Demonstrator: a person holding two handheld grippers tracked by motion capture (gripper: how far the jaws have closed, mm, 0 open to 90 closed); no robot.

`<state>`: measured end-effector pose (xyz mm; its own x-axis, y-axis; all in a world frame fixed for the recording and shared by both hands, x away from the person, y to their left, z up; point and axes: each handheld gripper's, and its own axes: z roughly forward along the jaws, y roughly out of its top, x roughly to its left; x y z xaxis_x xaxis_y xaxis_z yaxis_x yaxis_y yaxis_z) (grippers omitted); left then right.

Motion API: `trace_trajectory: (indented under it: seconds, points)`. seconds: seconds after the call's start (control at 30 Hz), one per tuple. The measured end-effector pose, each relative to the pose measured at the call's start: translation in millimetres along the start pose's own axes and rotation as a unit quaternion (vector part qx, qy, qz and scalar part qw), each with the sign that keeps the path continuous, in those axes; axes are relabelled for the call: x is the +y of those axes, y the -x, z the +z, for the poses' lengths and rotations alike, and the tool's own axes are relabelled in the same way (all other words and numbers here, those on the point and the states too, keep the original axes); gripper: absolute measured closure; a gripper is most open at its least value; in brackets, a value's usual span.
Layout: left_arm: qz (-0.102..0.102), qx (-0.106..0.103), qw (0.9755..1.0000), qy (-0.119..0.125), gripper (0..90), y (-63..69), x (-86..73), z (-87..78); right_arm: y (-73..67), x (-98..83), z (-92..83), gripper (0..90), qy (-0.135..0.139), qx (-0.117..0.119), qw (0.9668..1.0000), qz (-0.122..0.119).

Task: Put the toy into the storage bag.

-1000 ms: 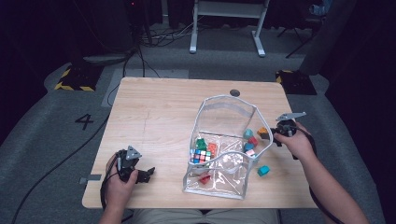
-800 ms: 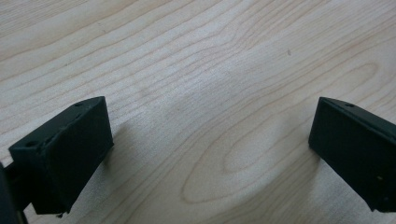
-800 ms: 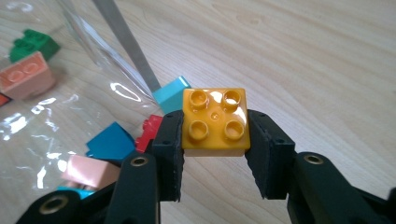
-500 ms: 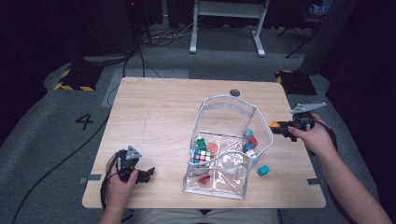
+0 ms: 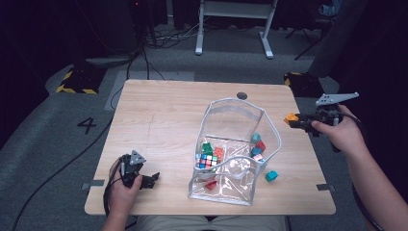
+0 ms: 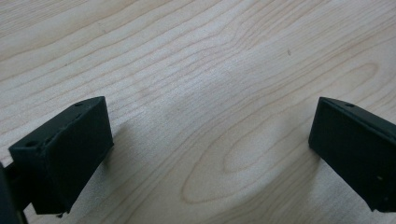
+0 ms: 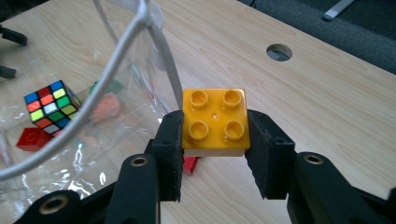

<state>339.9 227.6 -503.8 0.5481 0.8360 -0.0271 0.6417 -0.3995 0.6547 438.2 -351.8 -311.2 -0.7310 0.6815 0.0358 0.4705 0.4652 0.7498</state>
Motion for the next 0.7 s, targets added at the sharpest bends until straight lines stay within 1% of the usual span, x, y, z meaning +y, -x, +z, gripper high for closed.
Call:
trace_trajectory:
  seconds: [0.13, 0.17, 0.2, 0.3, 0.33, 0.5, 0.7]
  points:
    - [0.002, 0.0, 1.0, -0.001, 0.0, -0.2, 0.0, -0.2, -7.9, 11.8, -5.2, 59.4, -0.004, 0.01, 0.9999, -0.01]
    - [0.002, 0.0, 1.0, -0.001, 0.0, -0.2, 0.0, -0.2, -10.5, 15.1, -5.4, 59.4, -0.002, 0.015, 0.9999, -0.007]
    - [0.002, 0.0, 1.0, -0.001, 0.0, -0.2, 0.0, -0.2, -12.6, 18.4, -5.2, 59.4, -0.002, 0.018, 0.9998, -0.011]
    - [0.0, 0.0, 1.0, 0.0, 0.0, 0.0, 0.0, -0.1, -22.2, 30.4, -3.5, 59.4, 0.001, 0.023, 0.9996, -0.014]
    - [0.001, 0.0, 1.0, -0.001, 0.0, -0.1, 0.0, -0.2, -25.7, 34.9, -2.7, 59.4, 0.005, 0.03, 0.9994, -0.017]
    - [0.002, 0.0, 1.0, -0.001, 0.0, -0.2, 0.0, -0.2, -42.6, 56.6, 5.8, 59.4, 0.011, 0.056, 0.9977, -0.036]
    - [0.002, -0.001, 1.0, -0.001, 0.0, 0.0, 0.0, -0.1, -60.4, 76.7, 23.1, 59.4, 0.004, 0.071, 0.996, -0.053]
